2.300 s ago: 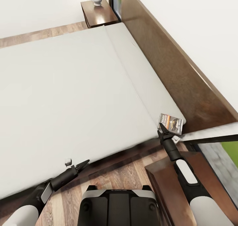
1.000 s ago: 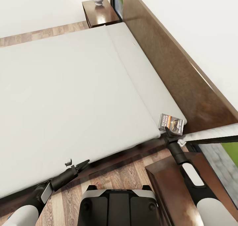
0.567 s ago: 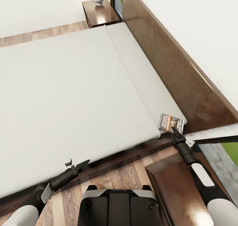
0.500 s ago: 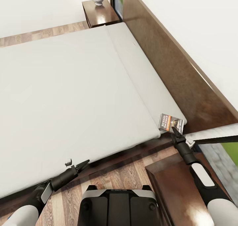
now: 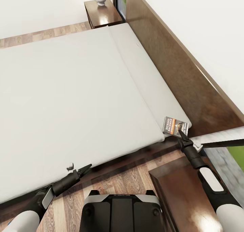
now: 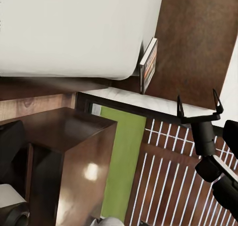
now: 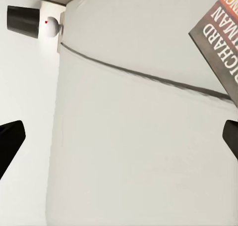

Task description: In the bedroom, move the book from the bed onto either nightstand, and place the two sandals side by side next to the bed.

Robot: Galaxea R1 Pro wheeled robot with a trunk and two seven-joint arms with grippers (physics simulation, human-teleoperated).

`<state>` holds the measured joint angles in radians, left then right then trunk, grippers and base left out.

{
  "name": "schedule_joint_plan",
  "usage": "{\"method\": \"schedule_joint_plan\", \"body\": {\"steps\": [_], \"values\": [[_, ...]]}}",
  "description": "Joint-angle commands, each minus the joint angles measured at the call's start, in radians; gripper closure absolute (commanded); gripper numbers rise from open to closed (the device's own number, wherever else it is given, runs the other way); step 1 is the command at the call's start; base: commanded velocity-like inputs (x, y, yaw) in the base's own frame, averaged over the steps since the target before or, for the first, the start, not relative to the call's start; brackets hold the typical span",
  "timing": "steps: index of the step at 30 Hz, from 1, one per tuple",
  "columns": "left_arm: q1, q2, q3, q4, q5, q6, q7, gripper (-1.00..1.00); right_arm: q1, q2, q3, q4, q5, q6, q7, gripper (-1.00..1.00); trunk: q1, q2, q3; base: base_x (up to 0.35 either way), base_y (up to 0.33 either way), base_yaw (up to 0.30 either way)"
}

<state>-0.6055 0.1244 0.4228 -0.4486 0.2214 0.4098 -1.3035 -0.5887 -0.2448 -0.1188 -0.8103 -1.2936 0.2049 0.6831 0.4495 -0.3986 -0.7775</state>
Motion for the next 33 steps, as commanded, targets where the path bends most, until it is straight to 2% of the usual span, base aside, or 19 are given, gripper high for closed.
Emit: {"method": "schedule_joint_plan", "body": {"steps": [1,15,23,33], "values": [[0.000,0.000,0.002,0.000,0.001,0.010,-0.004,-1.00,0.000,0.000,-0.001,0.001,-0.010,0.010,0.002,-1.00,0.001,-0.001,-0.001,0.000,0.000,0.000],[0.000,0.001,0.002,-0.001,0.002,0.012,-0.007,-1.00,0.003,-0.001,-0.004,0.045,-0.018,0.009,0.004,-1.00,0.001,-0.001,-0.001,0.000,0.000,0.000],[0.000,0.000,0.002,0.001,0.001,0.012,-0.007,-1.00,0.006,-0.002,-0.082,0.046,-0.019,0.010,0.004,-1.00,0.001,-0.001,-0.001,0.000,0.000,0.000],[0.000,0.000,0.002,0.002,0.001,0.011,-0.005,-1.00,0.007,-0.002,-0.124,0.046,-0.018,0.010,0.004,-1.00,0.001,-0.001,-0.001,0.000,0.000,0.000]]}}
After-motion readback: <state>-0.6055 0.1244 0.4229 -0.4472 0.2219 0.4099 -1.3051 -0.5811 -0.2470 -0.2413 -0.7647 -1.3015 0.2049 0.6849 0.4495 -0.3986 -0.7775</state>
